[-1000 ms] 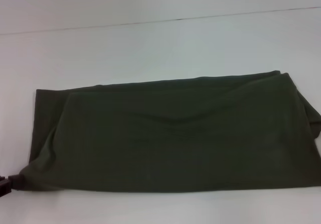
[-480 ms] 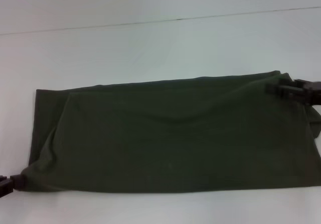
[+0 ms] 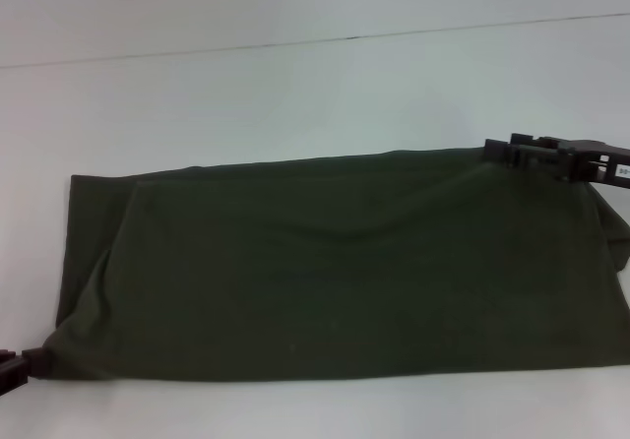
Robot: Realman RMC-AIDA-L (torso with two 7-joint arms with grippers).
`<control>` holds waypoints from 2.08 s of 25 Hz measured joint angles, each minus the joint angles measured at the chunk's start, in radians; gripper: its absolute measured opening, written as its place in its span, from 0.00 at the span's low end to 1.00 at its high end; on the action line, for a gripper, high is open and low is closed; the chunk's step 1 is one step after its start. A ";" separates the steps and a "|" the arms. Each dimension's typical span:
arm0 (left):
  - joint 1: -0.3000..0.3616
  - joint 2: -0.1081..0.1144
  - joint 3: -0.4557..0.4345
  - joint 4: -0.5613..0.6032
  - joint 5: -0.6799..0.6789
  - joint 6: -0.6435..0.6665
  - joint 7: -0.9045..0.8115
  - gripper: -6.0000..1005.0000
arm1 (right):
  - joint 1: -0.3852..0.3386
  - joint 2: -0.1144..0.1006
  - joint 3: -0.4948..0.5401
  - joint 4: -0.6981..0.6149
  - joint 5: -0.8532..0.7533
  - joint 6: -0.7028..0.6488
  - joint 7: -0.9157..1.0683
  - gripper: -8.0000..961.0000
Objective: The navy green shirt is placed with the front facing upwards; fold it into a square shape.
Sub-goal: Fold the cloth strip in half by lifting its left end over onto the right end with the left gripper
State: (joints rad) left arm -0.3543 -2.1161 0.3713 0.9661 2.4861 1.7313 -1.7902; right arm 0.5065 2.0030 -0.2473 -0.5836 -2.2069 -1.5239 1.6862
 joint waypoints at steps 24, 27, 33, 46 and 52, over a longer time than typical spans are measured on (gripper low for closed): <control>-0.003 0.001 -0.011 -0.010 -0.006 0.003 -0.013 0.16 | 0.075 0.052 -0.120 0.028 0.019 0.038 -0.053 0.81; -0.003 0.000 -0.021 -0.010 -0.010 0.003 -0.010 0.17 | 0.073 0.050 -0.120 0.028 0.023 0.038 -0.053 0.81; -0.016 0.013 -0.063 -0.004 -0.051 -0.017 -0.004 0.40 | 0.074 0.049 -0.118 0.028 0.024 0.051 -0.049 0.81; -0.172 0.082 -0.066 -0.124 -0.036 -0.182 -0.038 0.81 | 0.082 0.057 -0.134 0.028 0.046 0.087 -0.014 0.82; -0.204 0.085 0.014 -0.133 -0.003 -0.272 -0.095 0.83 | 0.082 0.059 -0.160 0.031 0.044 0.091 -0.007 0.82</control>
State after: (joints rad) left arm -0.5579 -2.0311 0.3853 0.8328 2.4834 1.4593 -1.8849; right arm 0.5881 2.0621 -0.4070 -0.5529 -2.1632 -1.4332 1.6791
